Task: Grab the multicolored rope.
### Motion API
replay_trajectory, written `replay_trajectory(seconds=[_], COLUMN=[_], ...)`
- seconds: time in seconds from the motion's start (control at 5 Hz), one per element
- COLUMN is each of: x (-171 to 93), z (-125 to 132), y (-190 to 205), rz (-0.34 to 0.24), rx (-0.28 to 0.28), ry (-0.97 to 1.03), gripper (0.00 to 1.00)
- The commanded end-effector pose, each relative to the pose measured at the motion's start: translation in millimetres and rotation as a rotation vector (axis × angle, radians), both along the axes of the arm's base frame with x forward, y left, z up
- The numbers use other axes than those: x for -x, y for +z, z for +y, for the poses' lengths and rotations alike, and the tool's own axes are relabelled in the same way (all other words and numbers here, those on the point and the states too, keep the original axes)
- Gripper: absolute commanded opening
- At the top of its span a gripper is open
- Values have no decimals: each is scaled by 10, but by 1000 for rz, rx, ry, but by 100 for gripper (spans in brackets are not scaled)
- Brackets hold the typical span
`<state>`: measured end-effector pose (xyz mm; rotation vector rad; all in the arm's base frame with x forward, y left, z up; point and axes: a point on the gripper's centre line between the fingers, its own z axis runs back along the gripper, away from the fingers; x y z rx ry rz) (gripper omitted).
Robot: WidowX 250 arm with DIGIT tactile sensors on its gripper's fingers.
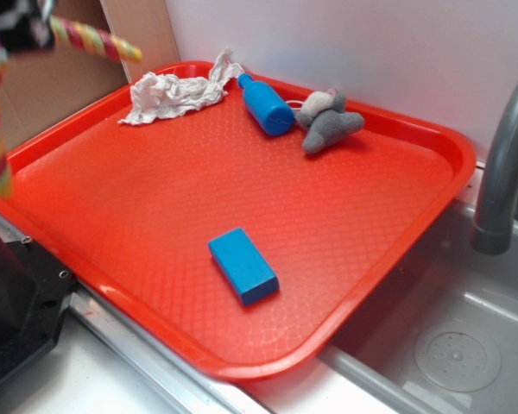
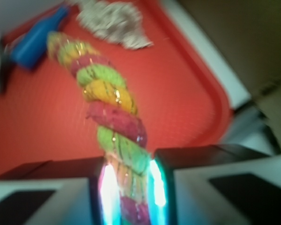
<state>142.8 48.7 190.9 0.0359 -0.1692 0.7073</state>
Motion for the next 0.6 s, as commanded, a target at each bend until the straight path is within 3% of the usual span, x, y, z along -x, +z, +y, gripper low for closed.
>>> replay_trajectory(seconds=[0.0,0.4], x=[-327,-391], z=[-463,-587], y=[858,709], rz=[37,25], rx=[-109,-133], ry=[-11,-102], gripper=[0,0])
